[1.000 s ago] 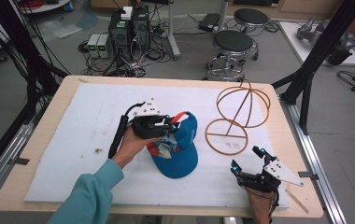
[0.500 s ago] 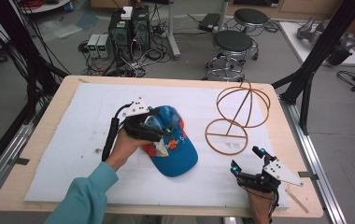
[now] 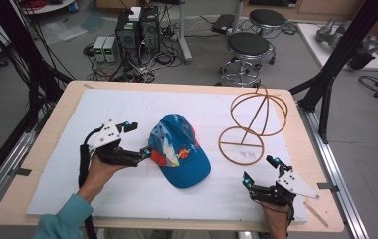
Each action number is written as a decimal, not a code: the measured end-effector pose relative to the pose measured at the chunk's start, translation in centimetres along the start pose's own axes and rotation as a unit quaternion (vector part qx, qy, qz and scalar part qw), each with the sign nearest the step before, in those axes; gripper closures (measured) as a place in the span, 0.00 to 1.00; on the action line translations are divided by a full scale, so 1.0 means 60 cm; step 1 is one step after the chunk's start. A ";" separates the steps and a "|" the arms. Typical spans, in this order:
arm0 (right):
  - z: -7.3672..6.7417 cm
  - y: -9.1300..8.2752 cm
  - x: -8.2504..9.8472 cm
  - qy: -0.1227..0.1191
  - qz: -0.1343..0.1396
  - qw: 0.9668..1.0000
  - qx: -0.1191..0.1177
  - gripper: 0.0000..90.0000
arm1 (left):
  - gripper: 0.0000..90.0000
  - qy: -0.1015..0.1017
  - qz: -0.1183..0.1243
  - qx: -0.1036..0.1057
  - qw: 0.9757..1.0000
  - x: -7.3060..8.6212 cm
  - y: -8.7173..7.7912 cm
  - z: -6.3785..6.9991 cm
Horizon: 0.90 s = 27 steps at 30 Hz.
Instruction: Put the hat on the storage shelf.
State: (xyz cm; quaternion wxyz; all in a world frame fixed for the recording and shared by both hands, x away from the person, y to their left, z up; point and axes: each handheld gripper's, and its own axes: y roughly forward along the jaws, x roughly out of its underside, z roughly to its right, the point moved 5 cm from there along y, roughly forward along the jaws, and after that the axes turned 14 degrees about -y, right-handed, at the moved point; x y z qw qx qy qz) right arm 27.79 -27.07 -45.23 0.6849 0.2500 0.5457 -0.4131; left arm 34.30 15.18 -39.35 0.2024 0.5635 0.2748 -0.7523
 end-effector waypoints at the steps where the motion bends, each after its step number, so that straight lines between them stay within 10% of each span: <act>1: -0.002 0.001 -0.004 -0.004 0.002 1.000 -0.005 0.04 | 0.10 0.000 0.002 -0.005 1.000 0.006 -0.010 -0.005; 13: -0.038 0.020 -0.045 -0.021 0.012 0.999 -0.036 0.04 | 0.10 -0.016 0.044 -0.033 0.998 0.062 -0.096 -0.038; 20: -0.056 0.039 -0.076 -0.019 0.016 0.998 -0.063 0.04 | 0.10 -0.026 0.027 -0.059 0.998 0.103 -0.119 -0.057; 27: -0.092 0.085 -0.108 -0.030 0.003 0.994 -0.102 0.04 | 0.11 -0.021 0.059 -0.086 0.994 0.118 -0.135 -0.069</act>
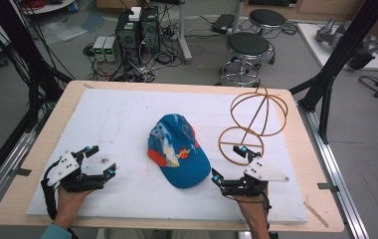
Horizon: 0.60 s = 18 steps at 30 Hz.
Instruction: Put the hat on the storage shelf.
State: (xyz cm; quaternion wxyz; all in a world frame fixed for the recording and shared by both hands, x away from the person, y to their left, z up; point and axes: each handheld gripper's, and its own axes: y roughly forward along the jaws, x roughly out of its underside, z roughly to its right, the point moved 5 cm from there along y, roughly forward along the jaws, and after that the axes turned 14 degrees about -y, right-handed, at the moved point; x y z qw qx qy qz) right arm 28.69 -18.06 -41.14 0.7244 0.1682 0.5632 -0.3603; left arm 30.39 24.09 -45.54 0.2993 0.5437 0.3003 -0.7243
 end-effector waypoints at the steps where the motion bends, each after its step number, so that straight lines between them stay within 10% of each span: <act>1: -0.002 0.007 -0.003 -0.005 -0.003 1.000 -0.001 0.04 | 0.11 0.001 0.005 0.000 1.000 0.000 -0.001 0.000; 18: -0.038 0.123 -0.014 0.015 -0.083 0.995 -0.045 0.04 | 0.11 -0.013 0.012 0.003 1.000 0.000 -0.003 -0.004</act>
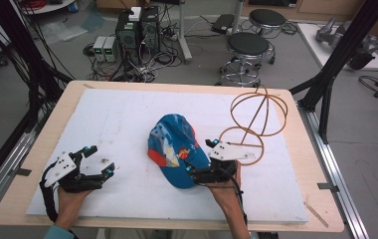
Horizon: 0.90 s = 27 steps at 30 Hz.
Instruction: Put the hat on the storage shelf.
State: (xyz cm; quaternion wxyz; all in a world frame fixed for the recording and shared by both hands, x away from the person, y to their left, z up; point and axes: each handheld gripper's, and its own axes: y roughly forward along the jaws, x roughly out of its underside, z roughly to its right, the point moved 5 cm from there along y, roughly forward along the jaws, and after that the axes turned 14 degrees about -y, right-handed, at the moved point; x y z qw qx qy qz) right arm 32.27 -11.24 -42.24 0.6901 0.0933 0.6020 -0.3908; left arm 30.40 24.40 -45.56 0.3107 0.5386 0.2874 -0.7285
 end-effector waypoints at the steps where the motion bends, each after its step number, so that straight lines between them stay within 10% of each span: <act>1: -0.001 0.006 -0.001 -0.002 -0.004 1.000 -0.002 0.04 | 0.11 -0.001 0.001 0.000 1.000 0.000 0.000 0.000; 27: -0.019 0.090 0.024 -0.028 -0.108 0.994 -0.006 0.19 | 0.11 -0.003 0.002 0.003 1.000 0.000 -0.001 -0.001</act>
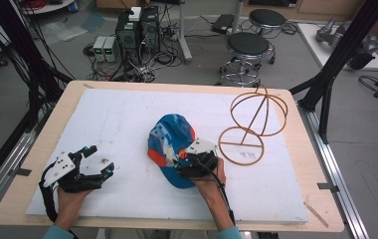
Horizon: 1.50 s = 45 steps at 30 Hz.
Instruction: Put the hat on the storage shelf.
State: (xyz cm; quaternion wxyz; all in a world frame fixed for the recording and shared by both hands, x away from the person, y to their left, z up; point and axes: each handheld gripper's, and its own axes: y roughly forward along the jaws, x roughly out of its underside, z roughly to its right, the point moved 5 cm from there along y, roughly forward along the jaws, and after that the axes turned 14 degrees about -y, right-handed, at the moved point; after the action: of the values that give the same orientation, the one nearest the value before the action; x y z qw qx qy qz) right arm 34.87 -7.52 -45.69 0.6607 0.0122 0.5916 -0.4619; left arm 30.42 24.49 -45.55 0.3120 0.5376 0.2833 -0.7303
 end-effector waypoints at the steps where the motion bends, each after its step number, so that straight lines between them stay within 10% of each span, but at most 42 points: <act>1: 0.000 0.001 0.000 0.005 -0.001 1.000 0.002 0.19 | 0.11 0.000 0.000 -0.001 1.000 0.000 0.000 0.000; 29: 0.002 0.003 0.007 -0.004 -0.042 0.998 0.041 0.92 | 0.11 -0.006 0.002 -0.002 1.000 -0.001 0.000 -0.002; 45: 0.002 -0.023 -0.013 0.016 0.013 0.999 0.043 0.97 | 0.12 -0.004 0.001 -0.003 1.000 0.000 0.000 -0.001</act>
State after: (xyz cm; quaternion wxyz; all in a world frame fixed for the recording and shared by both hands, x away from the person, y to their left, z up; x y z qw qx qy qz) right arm 34.19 -7.89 -44.30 0.6562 0.0556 0.5813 -0.4779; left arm 30.47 24.54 -45.56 0.3157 0.5341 0.2832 -0.7314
